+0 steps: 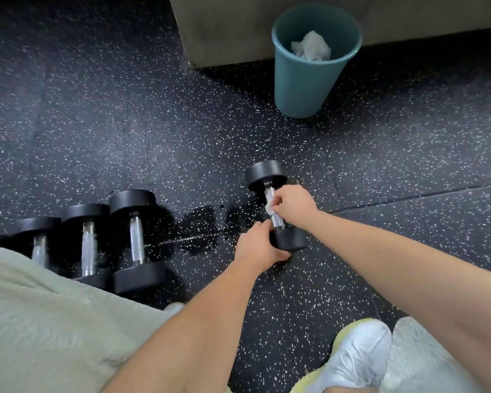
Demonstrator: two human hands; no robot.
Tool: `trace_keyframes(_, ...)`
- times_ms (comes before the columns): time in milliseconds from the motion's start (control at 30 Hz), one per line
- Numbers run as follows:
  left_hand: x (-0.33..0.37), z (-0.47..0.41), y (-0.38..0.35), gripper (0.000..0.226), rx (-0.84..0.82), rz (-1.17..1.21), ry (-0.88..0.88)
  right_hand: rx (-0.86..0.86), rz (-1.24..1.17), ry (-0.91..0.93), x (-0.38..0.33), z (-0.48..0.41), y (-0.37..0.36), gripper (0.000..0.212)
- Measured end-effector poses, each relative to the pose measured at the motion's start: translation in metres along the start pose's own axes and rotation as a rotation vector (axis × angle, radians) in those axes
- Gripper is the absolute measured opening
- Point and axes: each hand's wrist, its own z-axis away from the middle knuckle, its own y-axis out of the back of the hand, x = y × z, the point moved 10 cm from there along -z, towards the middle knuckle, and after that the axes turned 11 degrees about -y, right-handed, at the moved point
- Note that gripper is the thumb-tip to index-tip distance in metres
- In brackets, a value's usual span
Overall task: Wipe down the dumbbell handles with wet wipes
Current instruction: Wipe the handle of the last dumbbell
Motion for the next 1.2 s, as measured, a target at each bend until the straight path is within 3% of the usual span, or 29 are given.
trace_keyframes(67,0.002,-0.001,0.000,0.052,0.012,-0.017,-0.019,0.002,0.017,0.013,0.001,-0.003,0.006,0.013)
trace_keyframes(200,0.002,-0.001,0.000,0.050,0.052,-0.005,-0.046,0.148,-0.174,-0.059,0.000,-0.020,0.032,0.016)
trace_keyframes(267,0.002,-0.001,0.000,0.051,0.064,0.005,-0.053,0.127,-0.221,-0.068,-0.002,-0.019,0.026,0.016)
trace_keyframes(533,0.004,0.003,-0.008,0.053,0.056,0.056,-0.017,-0.019,-0.082,0.023,0.015,0.011,0.003,0.014)
trace_keyframes(733,0.001,0.004,-0.009,0.054,-0.002,0.110,0.034,0.100,-0.164,-0.029,-0.009,-0.011,0.027,0.013)
trace_keyframes(833,0.002,0.005,-0.002,0.052,0.006,0.167,0.051,0.111,-0.085,-0.027,-0.009,-0.001,0.012,0.014)
trace_keyframes(1033,-0.003,0.002,-0.003,0.040,-0.016,0.124,0.025,-0.013,0.064,0.032,0.003,0.016,0.002,0.017)
trace_keyframes(1200,-0.012,-0.005,-0.009,0.039,-0.026,0.116,0.029,0.157,-0.135,-0.041,-0.016,-0.007,0.026,0.020)
